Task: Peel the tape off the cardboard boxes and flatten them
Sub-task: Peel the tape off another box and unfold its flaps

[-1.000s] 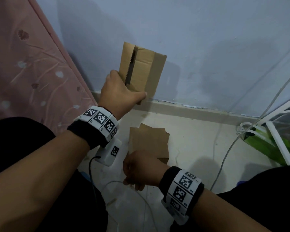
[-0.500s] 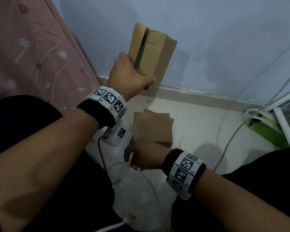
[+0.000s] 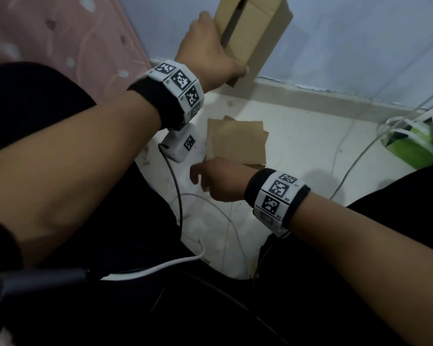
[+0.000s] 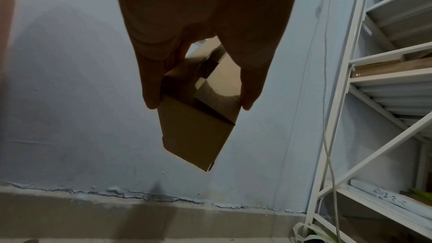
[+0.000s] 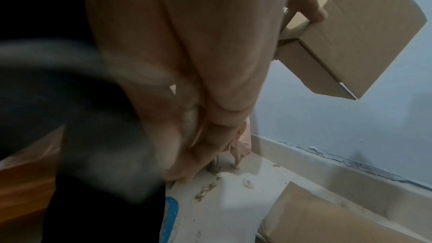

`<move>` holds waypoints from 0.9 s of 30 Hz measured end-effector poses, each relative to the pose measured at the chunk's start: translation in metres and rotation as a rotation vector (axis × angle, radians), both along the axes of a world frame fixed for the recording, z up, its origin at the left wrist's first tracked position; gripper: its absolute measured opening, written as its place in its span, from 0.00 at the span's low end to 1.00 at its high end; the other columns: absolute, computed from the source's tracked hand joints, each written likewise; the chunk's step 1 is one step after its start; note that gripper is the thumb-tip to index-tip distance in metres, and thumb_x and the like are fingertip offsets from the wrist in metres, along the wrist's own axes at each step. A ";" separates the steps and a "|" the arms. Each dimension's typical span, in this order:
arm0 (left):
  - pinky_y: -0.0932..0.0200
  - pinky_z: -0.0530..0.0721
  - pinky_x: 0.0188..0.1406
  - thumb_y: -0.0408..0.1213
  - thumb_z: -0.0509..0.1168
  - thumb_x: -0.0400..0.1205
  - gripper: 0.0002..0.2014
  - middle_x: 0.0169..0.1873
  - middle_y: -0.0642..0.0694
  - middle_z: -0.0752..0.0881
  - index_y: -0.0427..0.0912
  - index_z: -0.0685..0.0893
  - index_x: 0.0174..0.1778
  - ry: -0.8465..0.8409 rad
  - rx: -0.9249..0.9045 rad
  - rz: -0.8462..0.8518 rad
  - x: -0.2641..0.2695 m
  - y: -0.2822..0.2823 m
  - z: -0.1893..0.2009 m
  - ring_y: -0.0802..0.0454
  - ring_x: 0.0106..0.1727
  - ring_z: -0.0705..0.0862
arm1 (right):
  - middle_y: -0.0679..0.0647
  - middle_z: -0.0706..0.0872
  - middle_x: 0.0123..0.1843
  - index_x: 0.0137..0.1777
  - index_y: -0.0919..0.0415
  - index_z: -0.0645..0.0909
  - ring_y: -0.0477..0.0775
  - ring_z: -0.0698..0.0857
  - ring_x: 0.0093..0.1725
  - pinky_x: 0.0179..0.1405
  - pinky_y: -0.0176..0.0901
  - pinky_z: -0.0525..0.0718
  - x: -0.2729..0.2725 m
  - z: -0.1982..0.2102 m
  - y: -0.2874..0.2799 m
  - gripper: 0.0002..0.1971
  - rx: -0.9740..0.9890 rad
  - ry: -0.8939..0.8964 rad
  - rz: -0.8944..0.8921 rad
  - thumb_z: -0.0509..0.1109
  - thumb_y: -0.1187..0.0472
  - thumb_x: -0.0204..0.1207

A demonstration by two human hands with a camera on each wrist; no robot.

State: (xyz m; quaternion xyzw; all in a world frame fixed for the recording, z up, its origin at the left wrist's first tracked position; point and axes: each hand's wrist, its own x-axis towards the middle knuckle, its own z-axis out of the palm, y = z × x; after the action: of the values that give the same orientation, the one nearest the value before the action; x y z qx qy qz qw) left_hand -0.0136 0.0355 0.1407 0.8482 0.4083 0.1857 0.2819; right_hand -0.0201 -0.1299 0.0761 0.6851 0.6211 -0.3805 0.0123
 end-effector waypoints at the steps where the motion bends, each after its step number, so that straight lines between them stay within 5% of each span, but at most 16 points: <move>1: 0.58 0.75 0.48 0.59 0.82 0.63 0.42 0.60 0.47 0.78 0.42 0.73 0.67 0.000 -0.006 -0.003 0.000 0.000 0.000 0.49 0.56 0.78 | 0.57 0.89 0.59 0.68 0.59 0.81 0.58 0.86 0.58 0.61 0.56 0.88 -0.001 0.000 -0.002 0.21 -0.011 0.028 -0.011 0.62 0.76 0.79; 7: 0.56 0.76 0.48 0.58 0.82 0.63 0.41 0.58 0.48 0.77 0.42 0.73 0.66 0.017 -0.028 -0.027 -0.001 -0.001 -0.001 0.49 0.55 0.77 | 0.57 0.91 0.59 0.64 0.59 0.88 0.56 0.88 0.59 0.62 0.49 0.86 -0.007 -0.001 0.001 0.11 0.010 0.038 -0.016 0.70 0.64 0.84; 12: 0.52 0.80 0.48 0.56 0.82 0.62 0.42 0.60 0.45 0.77 0.42 0.72 0.66 0.084 -0.001 -0.083 0.000 -0.001 -0.004 0.46 0.56 0.78 | 0.47 0.89 0.37 0.65 0.60 0.85 0.47 0.93 0.36 0.42 0.42 0.91 -0.006 -0.004 0.003 0.15 0.043 0.111 -0.081 0.78 0.60 0.81; 15: 0.52 0.75 0.45 0.55 0.82 0.62 0.42 0.59 0.46 0.75 0.41 0.72 0.67 0.167 0.034 -0.128 0.001 -0.002 -0.006 0.46 0.53 0.76 | 0.57 0.90 0.49 0.70 0.57 0.79 0.51 0.92 0.29 0.32 0.44 0.92 -0.006 -0.003 0.003 0.23 0.032 0.168 -0.118 0.81 0.63 0.77; 18: 0.51 0.74 0.44 0.55 0.82 0.64 0.41 0.56 0.46 0.73 0.40 0.72 0.67 0.242 0.036 -0.150 0.001 -0.002 -0.006 0.45 0.51 0.75 | 0.59 0.86 0.62 0.74 0.56 0.76 0.56 0.93 0.39 0.39 0.51 0.94 0.003 -0.001 0.007 0.29 0.031 0.202 -0.193 0.82 0.68 0.75; 20: 0.50 0.74 0.44 0.55 0.81 0.64 0.41 0.57 0.44 0.75 0.40 0.71 0.67 0.297 0.038 -0.151 0.000 -0.001 -0.006 0.44 0.51 0.76 | 0.57 0.81 0.73 0.81 0.51 0.71 0.60 0.90 0.56 0.53 0.53 0.93 0.013 0.003 0.009 0.41 0.023 0.166 -0.225 0.86 0.62 0.70; 22: 0.49 0.74 0.44 0.55 0.81 0.65 0.42 0.60 0.39 0.76 0.38 0.70 0.68 0.367 0.074 -0.158 -0.002 0.001 -0.008 0.40 0.53 0.79 | 0.54 0.73 0.83 0.88 0.48 0.61 0.59 0.78 0.76 0.68 0.44 0.80 0.026 0.007 0.008 0.53 0.014 0.104 -0.233 0.89 0.52 0.66; 23: 0.48 0.74 0.45 0.55 0.81 0.65 0.43 0.62 0.36 0.76 0.38 0.69 0.69 0.396 0.104 -0.165 -0.003 0.002 -0.008 0.36 0.55 0.80 | 0.52 0.69 0.86 0.89 0.48 0.57 0.56 0.73 0.80 0.68 0.36 0.75 0.032 0.010 0.008 0.56 0.018 0.108 -0.265 0.88 0.49 0.66; 25: 0.47 0.75 0.46 0.53 0.80 0.65 0.45 0.61 0.33 0.76 0.39 0.66 0.71 0.427 0.139 -0.186 -0.006 0.004 -0.010 0.31 0.57 0.81 | 0.52 0.68 0.87 0.90 0.49 0.55 0.53 0.73 0.78 0.60 0.25 0.72 0.042 0.015 0.009 0.51 0.071 0.125 -0.355 0.83 0.47 0.73; 27: 0.46 0.75 0.45 0.53 0.81 0.65 0.43 0.57 0.34 0.77 0.40 0.66 0.70 0.462 0.128 -0.208 -0.007 0.005 -0.010 0.32 0.54 0.81 | 0.56 0.73 0.84 0.89 0.52 0.61 0.55 0.75 0.78 0.61 0.32 0.71 0.049 0.016 0.015 0.36 0.169 0.081 -0.451 0.71 0.51 0.85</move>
State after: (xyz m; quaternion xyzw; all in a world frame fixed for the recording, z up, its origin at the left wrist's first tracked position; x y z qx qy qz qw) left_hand -0.0209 0.0400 0.1303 0.9215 0.3600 -0.0173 0.1447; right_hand 0.0287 -0.1150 0.0920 0.7894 0.4818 -0.3473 -0.1553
